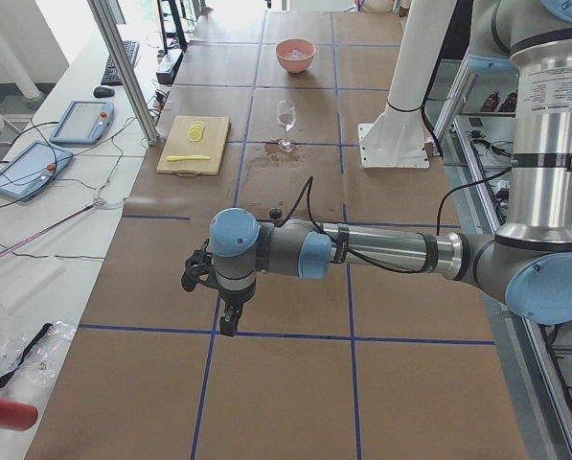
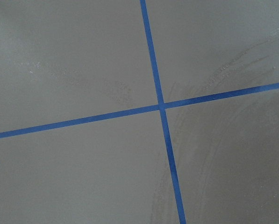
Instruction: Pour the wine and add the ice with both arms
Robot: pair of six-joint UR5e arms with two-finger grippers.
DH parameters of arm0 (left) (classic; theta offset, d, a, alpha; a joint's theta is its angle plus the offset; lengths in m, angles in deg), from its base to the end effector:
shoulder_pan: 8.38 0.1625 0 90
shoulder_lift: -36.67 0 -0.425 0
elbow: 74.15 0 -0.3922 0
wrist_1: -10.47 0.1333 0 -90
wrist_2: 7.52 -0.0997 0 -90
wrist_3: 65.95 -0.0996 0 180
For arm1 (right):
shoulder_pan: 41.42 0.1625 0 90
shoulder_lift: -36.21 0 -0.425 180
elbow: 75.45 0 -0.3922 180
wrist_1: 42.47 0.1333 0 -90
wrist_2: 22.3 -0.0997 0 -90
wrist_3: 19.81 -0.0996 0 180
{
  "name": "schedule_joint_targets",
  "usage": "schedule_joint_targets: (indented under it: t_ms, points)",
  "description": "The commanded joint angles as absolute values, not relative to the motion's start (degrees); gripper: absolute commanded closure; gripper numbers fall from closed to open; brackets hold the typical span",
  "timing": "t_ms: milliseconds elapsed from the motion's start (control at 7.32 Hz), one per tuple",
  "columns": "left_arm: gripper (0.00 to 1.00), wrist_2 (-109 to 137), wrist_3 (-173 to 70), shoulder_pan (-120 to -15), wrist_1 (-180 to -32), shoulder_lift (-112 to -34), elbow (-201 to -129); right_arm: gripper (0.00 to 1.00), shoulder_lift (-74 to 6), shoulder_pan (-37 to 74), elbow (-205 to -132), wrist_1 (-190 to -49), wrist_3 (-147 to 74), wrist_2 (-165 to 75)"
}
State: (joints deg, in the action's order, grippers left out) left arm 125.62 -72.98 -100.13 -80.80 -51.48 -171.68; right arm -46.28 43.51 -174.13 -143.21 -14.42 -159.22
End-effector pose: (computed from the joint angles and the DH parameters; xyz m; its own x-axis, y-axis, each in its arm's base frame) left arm -0.0800 -0.4821 0.6085 0.7301 0.1814 -0.6588 -0.0595 0.9773 0.2032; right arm 0.0128 -0.5412 0.5328 0.6630 -0.2220 0.7150 0.1509 0.9750 0.1629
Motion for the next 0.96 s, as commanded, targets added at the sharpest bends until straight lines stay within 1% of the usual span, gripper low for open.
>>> schedule_joint_targets:
  t_ms: [0,137,547,683,820]
  points:
    - [0.00,125.5,-73.1,-100.1,-78.8,-52.0,-174.8,0.00,-46.0,42.8,-173.6,-143.1,-14.4,-159.1]
    - [0.00,125.3,-73.1,-100.0,-79.0,-51.7,-176.0,0.00,-46.2,42.8,-173.6,-143.2,-14.4,-159.1]
    - [0.00,125.4,-72.7,-99.0,-79.6,-51.1,-176.5,0.00,-46.5,42.8,-174.0,-143.2,-14.3,-159.3]
    - [0.00,125.3,-72.5,-99.0,-82.6,-51.2,-175.8,0.00,-46.5,42.8,-174.1,-143.2,-14.2,-159.3]
    - [0.00,124.7,-72.7,-98.5,-85.6,-51.9,-173.3,0.00,-46.4,42.8,-174.2,-143.2,-14.2,-159.3]
